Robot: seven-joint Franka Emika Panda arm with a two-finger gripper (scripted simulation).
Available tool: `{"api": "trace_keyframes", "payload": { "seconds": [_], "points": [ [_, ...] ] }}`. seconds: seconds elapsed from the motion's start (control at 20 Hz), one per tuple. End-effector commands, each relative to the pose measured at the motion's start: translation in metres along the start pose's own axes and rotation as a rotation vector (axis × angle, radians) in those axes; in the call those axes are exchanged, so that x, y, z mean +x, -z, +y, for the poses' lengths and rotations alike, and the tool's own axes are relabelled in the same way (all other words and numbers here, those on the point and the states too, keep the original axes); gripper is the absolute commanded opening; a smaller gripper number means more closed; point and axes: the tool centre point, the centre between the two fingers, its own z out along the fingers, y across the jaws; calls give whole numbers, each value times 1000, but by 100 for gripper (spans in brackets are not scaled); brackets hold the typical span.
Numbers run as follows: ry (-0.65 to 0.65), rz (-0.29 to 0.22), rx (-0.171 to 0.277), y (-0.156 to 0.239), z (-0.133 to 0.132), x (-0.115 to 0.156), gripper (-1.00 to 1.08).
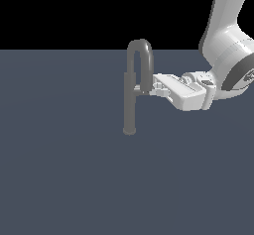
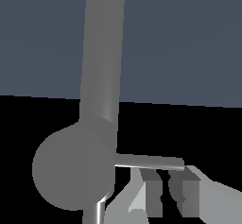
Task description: Turn on the faucet by rotating a designated handle.
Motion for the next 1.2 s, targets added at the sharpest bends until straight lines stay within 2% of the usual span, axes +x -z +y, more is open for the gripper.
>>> {"api": "trace_keyframes", "payload": {
  "seconds": [0.0, 0.25, 0.3, 0.9, 0.95, 1.0, 1.15],
  "points": [
    [-28, -2, 7, 0, 3, 23, -100],
    [-48, -4, 12, 0, 5, 47, -100],
    [14, -1, -1, 3, -6, 9, -100],
    [-49, -4, 12, 1, -17, 66, -100],
    [-49, -4, 12, 1, -17, 66, -100],
    [0, -28, -15, 9, -11, 19, -100],
    [-10, -23, -10, 7, -18, 30, -100]
  ]
}}
